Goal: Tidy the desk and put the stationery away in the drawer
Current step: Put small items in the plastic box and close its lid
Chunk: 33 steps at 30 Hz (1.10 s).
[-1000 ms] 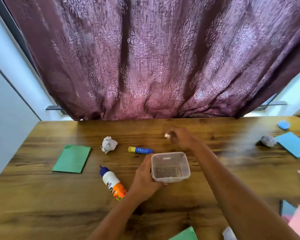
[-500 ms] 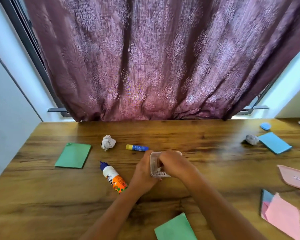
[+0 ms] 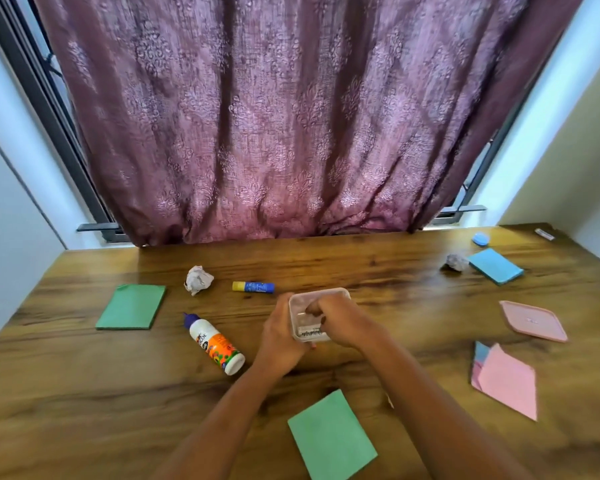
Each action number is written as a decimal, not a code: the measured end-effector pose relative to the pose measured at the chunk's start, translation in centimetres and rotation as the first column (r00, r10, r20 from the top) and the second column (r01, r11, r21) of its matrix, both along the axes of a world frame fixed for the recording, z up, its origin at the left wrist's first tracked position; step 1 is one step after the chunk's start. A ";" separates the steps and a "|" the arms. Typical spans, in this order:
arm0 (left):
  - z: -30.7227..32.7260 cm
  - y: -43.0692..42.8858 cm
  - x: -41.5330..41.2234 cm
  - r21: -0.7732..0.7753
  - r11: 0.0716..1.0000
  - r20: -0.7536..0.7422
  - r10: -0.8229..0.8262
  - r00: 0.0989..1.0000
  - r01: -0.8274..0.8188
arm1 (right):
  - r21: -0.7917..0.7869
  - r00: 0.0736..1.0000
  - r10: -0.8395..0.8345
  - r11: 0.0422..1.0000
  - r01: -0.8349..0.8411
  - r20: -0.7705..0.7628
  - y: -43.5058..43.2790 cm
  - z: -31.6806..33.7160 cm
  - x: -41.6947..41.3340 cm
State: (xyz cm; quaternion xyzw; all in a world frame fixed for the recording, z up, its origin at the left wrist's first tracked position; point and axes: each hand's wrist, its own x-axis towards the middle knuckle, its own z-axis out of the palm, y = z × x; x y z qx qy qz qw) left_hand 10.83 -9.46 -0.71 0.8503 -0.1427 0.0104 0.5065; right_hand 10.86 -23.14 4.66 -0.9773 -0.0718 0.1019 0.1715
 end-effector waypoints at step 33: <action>2.3 -27.8 2.8 -0.177 0.875 -0.074 -0.468 0.881 0.450 | 0.497 0.432 -0.888 0.449 0.743 0.156 -32.5 2.3 -11.2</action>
